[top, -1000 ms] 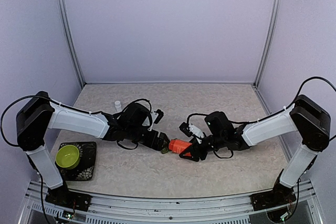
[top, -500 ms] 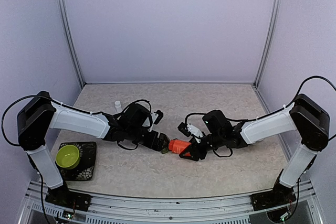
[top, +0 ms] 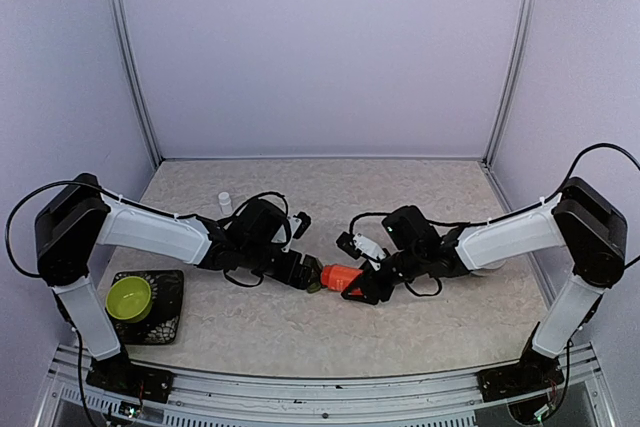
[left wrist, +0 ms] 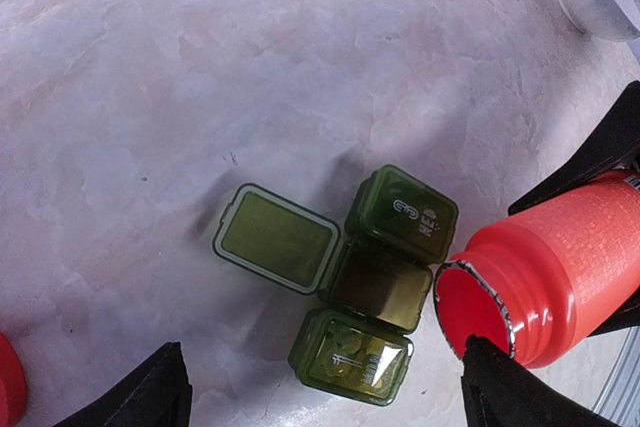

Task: Sort the pills into containers
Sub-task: Pour the pill into the compartment of the pill container.

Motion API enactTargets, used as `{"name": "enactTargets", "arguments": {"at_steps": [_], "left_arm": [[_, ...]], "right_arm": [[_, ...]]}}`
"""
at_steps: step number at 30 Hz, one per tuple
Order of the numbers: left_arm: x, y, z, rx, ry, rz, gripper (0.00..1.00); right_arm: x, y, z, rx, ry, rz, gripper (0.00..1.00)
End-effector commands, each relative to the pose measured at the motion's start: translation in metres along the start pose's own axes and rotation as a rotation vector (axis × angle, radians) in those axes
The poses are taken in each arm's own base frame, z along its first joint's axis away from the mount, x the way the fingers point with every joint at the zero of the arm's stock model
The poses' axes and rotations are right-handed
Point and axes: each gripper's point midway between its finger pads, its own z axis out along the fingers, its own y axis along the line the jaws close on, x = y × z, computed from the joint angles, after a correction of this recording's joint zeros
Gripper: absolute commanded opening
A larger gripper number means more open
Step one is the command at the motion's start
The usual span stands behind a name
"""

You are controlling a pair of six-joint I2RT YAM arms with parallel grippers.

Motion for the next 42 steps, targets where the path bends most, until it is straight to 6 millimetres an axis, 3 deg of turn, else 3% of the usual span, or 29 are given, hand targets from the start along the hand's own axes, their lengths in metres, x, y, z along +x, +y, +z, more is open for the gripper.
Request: {"name": "enactTargets", "arguments": {"at_steps": [1, 42], "left_arm": [[-0.006, -0.021, 0.002, 0.084, -0.028, 0.022, 0.92], [-0.010, -0.016, 0.003, 0.075, -0.040, 0.019, 0.92]], "right_arm": [[-0.026, 0.000, 0.002, 0.013, -0.050, -0.043, 0.04], [-0.045, 0.007, 0.005, 0.045, 0.033, -0.081, 0.06]]}}
